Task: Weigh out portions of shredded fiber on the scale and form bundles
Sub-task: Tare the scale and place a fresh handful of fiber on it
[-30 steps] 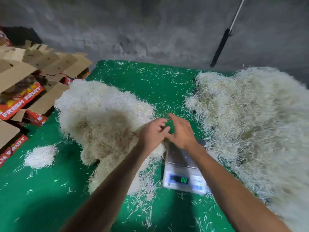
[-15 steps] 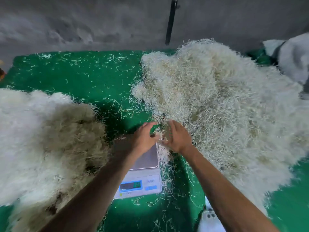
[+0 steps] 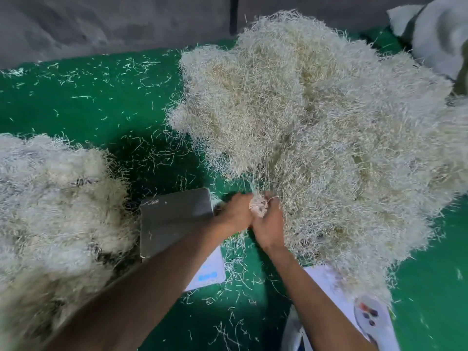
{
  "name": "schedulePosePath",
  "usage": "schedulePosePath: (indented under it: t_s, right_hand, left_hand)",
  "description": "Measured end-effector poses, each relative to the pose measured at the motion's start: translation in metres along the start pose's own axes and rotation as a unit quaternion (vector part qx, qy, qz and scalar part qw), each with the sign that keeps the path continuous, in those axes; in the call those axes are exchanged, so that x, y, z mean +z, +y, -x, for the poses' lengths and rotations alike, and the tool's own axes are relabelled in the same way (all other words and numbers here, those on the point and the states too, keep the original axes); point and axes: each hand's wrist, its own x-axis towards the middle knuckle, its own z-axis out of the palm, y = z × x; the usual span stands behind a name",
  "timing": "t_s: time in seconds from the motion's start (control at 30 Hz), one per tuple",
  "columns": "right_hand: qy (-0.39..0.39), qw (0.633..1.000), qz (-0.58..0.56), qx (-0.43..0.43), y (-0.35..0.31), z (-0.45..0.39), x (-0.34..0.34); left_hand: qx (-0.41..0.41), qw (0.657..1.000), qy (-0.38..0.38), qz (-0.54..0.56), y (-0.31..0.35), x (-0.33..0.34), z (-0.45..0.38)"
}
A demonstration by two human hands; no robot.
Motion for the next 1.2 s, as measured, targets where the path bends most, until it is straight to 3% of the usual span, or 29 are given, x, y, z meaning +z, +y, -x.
schedulePosePath:
  t_s: [0.03, 0.1, 0.17, 0.23, 0.27, 0.3, 0.37, 0.4, 0.47, 0.6, 0.67, 0.8, 0.87, 0.93, 0.97, 1.03, 1.07, 1.1, 1.17, 1.2]
  right_hand:
    - [0.006, 0.998, -0.059, 0.032, 0.000, 0.002, -0.009]
    - [0.011, 0.976, -0.204, 0.078, -0.004, 0.009, -0.026]
    - [0.010, 0.938, -0.323, 0.125, -0.005, 0.007, -0.032]
    - [0.005, 0.900, -0.392, 0.190, -0.009, 0.004, -0.035]
    - [0.008, 0.901, -0.383, 0.205, -0.011, 0.003, -0.036]
    - [0.017, 0.921, -0.339, 0.193, -0.013, 0.004, -0.038]
    - [0.044, 0.980, -0.170, 0.091, -0.018, 0.008, -0.045]
    - [0.053, 0.993, -0.097, 0.031, -0.021, 0.010, -0.048]
    - [0.027, 0.998, -0.051, -0.010, -0.026, 0.012, -0.052]
    - [-0.011, 0.988, -0.139, 0.060, -0.035, 0.017, -0.049]
    - [-0.020, 0.982, -0.162, 0.095, -0.034, 0.017, -0.046]
    - [-0.062, 0.956, -0.260, 0.120, -0.038, 0.009, -0.052]
    - [-0.039, 0.916, -0.370, 0.151, -0.042, -0.004, -0.064]
    - [0.005, 0.849, -0.483, 0.216, -0.042, -0.015, -0.074]
    - [0.019, 0.814, -0.529, 0.240, -0.038, -0.021, -0.078]
    - [0.042, 0.781, -0.569, 0.253, -0.031, -0.029, -0.085]
    - [0.035, 0.788, -0.561, 0.249, -0.027, -0.030, -0.085]
    - [0.017, 0.806, -0.543, 0.237, -0.024, -0.030, -0.085]
    - [-0.041, 0.834, -0.507, 0.215, -0.021, -0.026, -0.080]
    - [-0.077, 0.837, -0.501, 0.206, -0.025, -0.025, -0.077]
  left_hand:
    - [-0.049, 0.988, 0.004, 0.148, 0.005, 0.002, 0.003]
    - [-0.147, 0.906, 0.017, 0.398, 0.018, 0.006, 0.010]
    - [-0.191, 0.816, 0.012, 0.545, 0.024, 0.008, 0.018]
    - [-0.196, 0.772, -0.027, 0.604, 0.029, 0.012, 0.031]
    - [-0.185, 0.785, -0.022, 0.591, 0.031, 0.014, 0.034]
    - [-0.170, 0.823, -0.002, 0.543, 0.035, 0.014, 0.038]
    - [-0.153, 0.878, 0.070, 0.448, 0.038, 0.012, 0.041]
    - [-0.162, 0.874, 0.098, 0.447, 0.038, 0.011, 0.040]
    - [-0.174, 0.866, 0.121, 0.453, 0.039, 0.002, 0.041]
    - [-0.160, 0.895, -0.022, 0.416, 0.037, -0.006, 0.054]
    - [-0.123, 0.906, -0.055, 0.401, 0.038, -0.002, 0.055]
    - [-0.097, 0.919, 0.053, 0.378, 0.034, -0.005, 0.053]
    - [-0.022, 0.950, 0.112, 0.292, 0.025, -0.004, 0.047]
    - [0.046, 0.931, 0.191, 0.308, 0.025, -0.012, 0.046]
    - [0.085, 0.893, 0.226, 0.379, 0.026, -0.020, 0.046]
    - [0.183, 0.858, 0.233, 0.421, 0.027, -0.029, 0.053]
    - [0.174, 0.829, 0.215, 0.486, 0.029, -0.035, 0.055]
    - [0.149, 0.824, 0.256, 0.483, 0.025, -0.038, 0.054]
    - [0.026, 0.803, 0.153, 0.575, 0.016, -0.044, 0.055]
    - [0.003, 0.781, 0.127, 0.611, 0.015, -0.044, 0.058]
